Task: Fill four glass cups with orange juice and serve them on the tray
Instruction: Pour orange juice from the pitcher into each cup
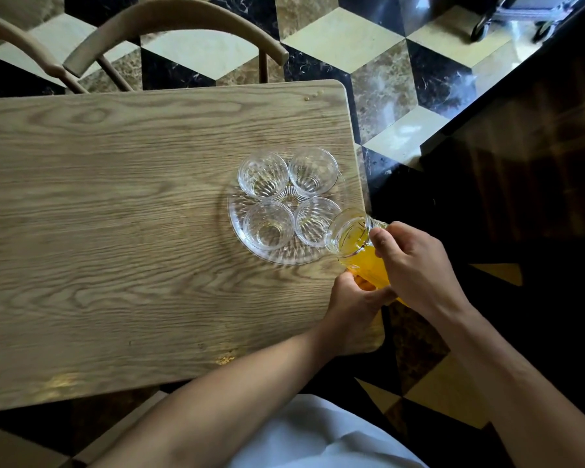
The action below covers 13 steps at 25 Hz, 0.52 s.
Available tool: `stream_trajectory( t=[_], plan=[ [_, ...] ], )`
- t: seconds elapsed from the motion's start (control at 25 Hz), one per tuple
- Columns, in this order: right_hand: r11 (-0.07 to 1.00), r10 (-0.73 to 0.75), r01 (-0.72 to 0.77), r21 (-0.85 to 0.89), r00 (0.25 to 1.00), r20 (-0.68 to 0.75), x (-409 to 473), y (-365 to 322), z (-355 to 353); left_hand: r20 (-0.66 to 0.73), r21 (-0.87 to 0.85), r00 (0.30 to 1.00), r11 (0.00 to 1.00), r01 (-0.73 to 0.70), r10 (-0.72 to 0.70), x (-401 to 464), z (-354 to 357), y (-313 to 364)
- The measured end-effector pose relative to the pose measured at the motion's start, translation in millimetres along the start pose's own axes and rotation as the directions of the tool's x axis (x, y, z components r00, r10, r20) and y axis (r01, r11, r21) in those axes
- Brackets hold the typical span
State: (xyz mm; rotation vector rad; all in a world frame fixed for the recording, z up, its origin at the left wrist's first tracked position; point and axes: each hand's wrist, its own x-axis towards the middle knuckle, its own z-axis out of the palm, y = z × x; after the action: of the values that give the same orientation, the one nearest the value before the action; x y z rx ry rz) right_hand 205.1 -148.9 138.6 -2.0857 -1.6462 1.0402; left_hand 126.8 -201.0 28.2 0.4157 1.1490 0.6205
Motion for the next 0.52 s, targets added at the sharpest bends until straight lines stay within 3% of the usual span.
stream_trajectory(
  t=[0.52],
  plan=[
    [0.998, 0.012, -0.013, -0.066, 1.000, -0.014, 11.2, -4.3, 0.9, 0.003, -0.029, 1.000, 1.000, -0.005, 0.005, -4.7, 9.6, 16.1]
  ],
)
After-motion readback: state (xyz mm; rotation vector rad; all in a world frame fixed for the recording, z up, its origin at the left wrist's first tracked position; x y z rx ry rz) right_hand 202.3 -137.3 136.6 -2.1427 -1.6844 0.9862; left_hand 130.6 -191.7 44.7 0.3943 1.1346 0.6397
